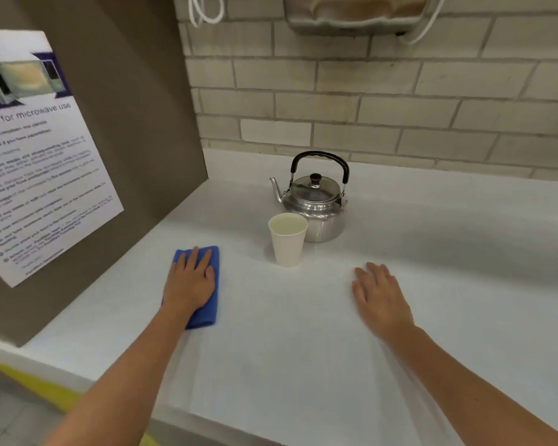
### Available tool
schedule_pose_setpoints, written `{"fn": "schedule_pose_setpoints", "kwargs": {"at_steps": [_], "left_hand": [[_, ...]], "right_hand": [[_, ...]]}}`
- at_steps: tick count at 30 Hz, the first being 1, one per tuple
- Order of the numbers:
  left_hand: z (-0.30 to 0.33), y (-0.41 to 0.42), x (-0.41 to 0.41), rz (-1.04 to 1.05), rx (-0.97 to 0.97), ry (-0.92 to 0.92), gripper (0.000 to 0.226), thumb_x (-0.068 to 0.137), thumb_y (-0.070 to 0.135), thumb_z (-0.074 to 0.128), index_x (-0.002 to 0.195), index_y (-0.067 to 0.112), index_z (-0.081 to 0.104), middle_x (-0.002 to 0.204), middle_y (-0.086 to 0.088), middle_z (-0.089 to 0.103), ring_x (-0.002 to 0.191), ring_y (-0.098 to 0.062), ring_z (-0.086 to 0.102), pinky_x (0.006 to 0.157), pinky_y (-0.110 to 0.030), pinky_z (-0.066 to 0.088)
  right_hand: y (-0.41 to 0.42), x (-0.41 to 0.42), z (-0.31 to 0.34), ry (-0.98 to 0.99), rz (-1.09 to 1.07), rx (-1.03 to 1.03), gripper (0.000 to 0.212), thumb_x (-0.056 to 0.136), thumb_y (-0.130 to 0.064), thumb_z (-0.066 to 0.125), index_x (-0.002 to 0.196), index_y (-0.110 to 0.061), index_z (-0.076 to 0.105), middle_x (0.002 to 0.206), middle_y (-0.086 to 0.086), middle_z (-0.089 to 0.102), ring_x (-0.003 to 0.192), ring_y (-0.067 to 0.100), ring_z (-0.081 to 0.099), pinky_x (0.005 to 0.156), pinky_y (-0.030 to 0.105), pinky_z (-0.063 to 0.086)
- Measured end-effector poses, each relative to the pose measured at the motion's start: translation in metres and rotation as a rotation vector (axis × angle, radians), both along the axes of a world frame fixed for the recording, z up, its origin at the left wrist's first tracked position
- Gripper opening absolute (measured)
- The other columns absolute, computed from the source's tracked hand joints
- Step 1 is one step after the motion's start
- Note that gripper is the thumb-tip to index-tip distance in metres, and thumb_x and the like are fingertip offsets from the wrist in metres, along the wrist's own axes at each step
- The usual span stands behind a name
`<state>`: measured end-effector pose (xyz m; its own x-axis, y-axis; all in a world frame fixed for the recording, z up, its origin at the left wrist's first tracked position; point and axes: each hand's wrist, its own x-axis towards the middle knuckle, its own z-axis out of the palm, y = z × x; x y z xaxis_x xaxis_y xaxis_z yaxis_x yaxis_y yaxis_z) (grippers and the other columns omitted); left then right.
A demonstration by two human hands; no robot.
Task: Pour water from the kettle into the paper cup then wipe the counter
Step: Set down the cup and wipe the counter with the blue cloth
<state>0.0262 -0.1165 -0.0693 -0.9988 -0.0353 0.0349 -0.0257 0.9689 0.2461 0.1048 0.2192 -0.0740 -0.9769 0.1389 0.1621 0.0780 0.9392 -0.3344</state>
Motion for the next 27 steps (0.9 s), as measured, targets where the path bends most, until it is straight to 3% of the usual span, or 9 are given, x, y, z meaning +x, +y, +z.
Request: {"fn": "schedule_pose_setpoints", "kwargs": {"at_steps": [3,6,9,13,17,27], "left_hand": [[0.002,0.044,-0.044,0.021,0.004,-0.033,0.051,0.099,0.028,0.018,0.147,0.016,0.005,0.159,-0.01,0.002,0.145,-0.034,0.001,0.119,-0.043,0.001],[-0.011,0.086,-0.038,-0.198,-0.004,0.036,0.051,0.098,0.03,0.02,0.147,0.018,0.011,0.159,-0.009,0.007,0.145,-0.032,0.005,0.119,-0.042,0.002],[-0.016,0.061,-0.051,-0.331,-0.005,0.075,0.05,0.098,0.029,0.023,0.146,0.019,0.017,0.158,-0.008,0.014,0.145,-0.029,0.011,0.119,-0.04,0.005],[-0.01,0.02,-0.116,-0.29,-0.082,0.038,0.05,0.099,0.027,0.021,0.147,0.017,0.012,0.158,-0.009,0.01,0.144,-0.03,0.011,0.119,-0.041,0.006],[-0.005,0.03,-0.16,-0.33,-0.076,-0.037,0.051,0.099,0.028,0.018,0.148,0.019,0.005,0.159,-0.006,0.002,0.146,-0.029,0.003,0.12,-0.04,0.001],[-0.01,0.047,-0.143,-0.422,-0.089,-0.005,0.051,0.099,0.03,0.019,0.147,0.02,0.005,0.159,-0.005,0.004,0.146,-0.029,0.004,0.119,-0.04,0.003]], "right_hand": [[-0.003,-0.008,-0.004,-0.007,-0.061,-0.005,0.04,0.098,-0.029,0.032,0.135,-0.017,0.039,0.149,0.009,0.031,0.14,0.03,0.016,0.114,0.039,0.017],[-0.013,-0.018,-0.005,-0.027,-0.132,0.018,0.04,0.097,-0.033,0.032,0.135,-0.02,0.038,0.149,0.006,0.03,0.14,0.029,0.014,0.113,0.042,0.016],[-0.023,-0.037,-0.001,-0.026,-0.159,0.014,0.037,0.096,-0.032,0.032,0.131,-0.02,0.04,0.146,0.005,0.031,0.138,0.027,0.017,0.112,0.045,0.02],[-0.031,-0.062,0.002,-0.022,-0.218,-0.013,0.037,0.096,-0.031,0.034,0.131,-0.02,0.042,0.147,0.008,0.031,0.139,0.029,0.016,0.112,0.045,0.021],[-0.032,-0.079,0.001,-0.052,-0.306,-0.03,0.041,0.097,-0.031,0.031,0.136,-0.022,0.038,0.15,0.007,0.027,0.141,0.029,0.012,0.114,0.043,0.016],[-0.036,-0.087,0.016,-0.122,-0.363,-0.046,0.042,0.098,-0.034,0.027,0.137,-0.024,0.037,0.153,0.008,0.023,0.142,0.03,0.01,0.117,0.045,0.013]]}}
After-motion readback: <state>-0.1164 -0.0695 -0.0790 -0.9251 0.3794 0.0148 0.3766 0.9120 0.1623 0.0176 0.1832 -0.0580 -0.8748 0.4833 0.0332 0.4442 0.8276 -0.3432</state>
